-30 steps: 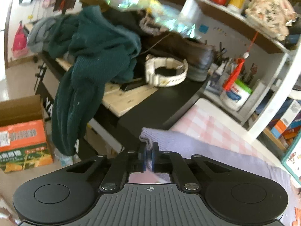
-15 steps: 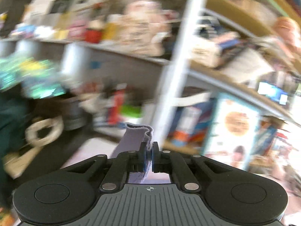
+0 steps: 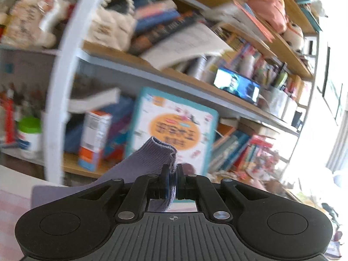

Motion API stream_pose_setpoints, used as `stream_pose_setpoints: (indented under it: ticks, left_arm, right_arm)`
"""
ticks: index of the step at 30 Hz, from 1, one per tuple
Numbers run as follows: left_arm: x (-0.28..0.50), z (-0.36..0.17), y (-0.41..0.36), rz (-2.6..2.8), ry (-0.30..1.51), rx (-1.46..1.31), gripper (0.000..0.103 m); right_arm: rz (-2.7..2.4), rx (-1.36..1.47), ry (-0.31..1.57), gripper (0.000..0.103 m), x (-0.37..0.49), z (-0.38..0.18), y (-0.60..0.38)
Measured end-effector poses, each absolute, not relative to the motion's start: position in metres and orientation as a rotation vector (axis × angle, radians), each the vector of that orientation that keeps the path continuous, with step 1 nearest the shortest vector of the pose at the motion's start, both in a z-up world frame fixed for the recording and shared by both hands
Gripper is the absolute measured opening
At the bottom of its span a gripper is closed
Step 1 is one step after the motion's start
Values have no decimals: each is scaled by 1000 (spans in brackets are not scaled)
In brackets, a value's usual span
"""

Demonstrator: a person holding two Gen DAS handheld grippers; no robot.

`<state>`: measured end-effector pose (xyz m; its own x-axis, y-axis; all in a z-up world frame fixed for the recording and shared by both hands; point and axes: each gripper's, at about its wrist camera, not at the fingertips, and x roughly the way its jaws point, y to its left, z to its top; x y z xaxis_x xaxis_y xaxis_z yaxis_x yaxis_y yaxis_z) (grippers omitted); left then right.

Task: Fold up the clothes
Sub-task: 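Carry the lavender sleeve across the sweater body with the left tool, release, then pinch the folded lavender edge with the left tool while the right tool pinches the pink body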

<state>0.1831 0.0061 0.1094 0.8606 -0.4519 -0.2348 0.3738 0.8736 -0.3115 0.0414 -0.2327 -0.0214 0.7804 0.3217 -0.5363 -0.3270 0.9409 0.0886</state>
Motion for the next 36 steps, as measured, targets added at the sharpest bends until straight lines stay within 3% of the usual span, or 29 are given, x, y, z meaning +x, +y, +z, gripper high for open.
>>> stream_pose_setpoints:
  ticks: [14,16,17,18,20,28,36]
  left_arm:
    - [214,33,-72,-526,548,-286,6]
    - [213,31,-75,-532,573,-307,16]
    - [210,32,-75,-544,578,-317,35]
    - [208,34,-75,-555,584,-327,62]
    - [202,39,-75,-579,577,-337,79]
    - [161,56,-33,-464,485,-217,80]
    - [119,36,28,-215,535,-91,80]
  right_arm:
    - [378,3,607,102,45,-23,-230]
    - [381,7,611,102,46,-23,-231]
    - [382,8,613,102,46,-23,-231]
    - [382,9,615,102,46,-23,-231]
    - [383,11,618,102,47,-23,-232]
    - [364,12,610,102,46,-22,-233]
    - [313,82,577,102,45,-20,-247]
